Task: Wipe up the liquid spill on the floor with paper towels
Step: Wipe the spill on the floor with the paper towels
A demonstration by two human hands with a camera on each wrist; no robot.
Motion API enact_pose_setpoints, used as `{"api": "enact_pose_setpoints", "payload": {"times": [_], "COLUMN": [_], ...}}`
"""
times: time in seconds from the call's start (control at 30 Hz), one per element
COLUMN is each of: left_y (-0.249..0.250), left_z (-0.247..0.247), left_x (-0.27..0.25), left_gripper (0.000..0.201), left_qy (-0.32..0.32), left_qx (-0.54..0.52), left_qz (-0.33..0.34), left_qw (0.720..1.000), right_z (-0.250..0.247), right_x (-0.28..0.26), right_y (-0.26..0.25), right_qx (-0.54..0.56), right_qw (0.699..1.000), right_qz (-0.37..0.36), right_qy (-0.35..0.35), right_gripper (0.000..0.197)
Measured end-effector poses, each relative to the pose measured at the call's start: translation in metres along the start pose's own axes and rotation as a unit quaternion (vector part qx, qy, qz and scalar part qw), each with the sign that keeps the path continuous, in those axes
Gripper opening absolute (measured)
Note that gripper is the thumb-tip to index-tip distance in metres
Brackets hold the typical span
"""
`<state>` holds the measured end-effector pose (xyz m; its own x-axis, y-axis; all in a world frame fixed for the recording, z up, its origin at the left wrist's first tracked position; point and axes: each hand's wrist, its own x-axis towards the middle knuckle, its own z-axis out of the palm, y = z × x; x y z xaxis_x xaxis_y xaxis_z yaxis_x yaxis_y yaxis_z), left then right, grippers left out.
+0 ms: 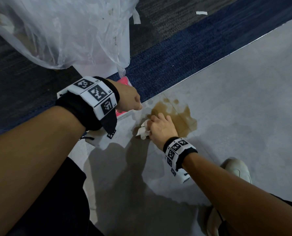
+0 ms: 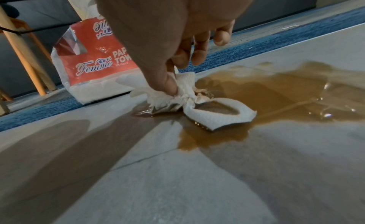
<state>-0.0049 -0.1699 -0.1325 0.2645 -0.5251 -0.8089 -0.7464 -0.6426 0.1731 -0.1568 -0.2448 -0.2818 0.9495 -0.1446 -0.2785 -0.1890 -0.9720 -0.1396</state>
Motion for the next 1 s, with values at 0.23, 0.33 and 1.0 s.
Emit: {"api": "enact_pose_setpoints", "payload": {"times": [0.23,0.33,1.0], "left_y": [-0.002,-0.002,-0.015], "left_z": [0.001,0.003,0.01], "left_x": [0.0,0.001,0.008], "left_gripper": [0.046,0.046,0.034], "left_qy": [0.002,0.003,-0.014], "left_qx": [-0.004,-0.001,0.055], "left_qz": [-0.003,-0.003,-0.067], "left_qw": [1.0,1.0,0.996], "right_z": [0.0,-0.001,0.011], "right_x": [-0.006,-0.011,-0.015], "right_y": [0.015,0.027,0.008], "right_qx": [-0.01,-0.014,0.009], "right_qw": [1.0,0.999,1.0], "right_qz": [0.025,0.044,0.007], "right_qy": [-0.008,-0.016,0.004], "right_gripper": [0.021,0.019,0.016]}}
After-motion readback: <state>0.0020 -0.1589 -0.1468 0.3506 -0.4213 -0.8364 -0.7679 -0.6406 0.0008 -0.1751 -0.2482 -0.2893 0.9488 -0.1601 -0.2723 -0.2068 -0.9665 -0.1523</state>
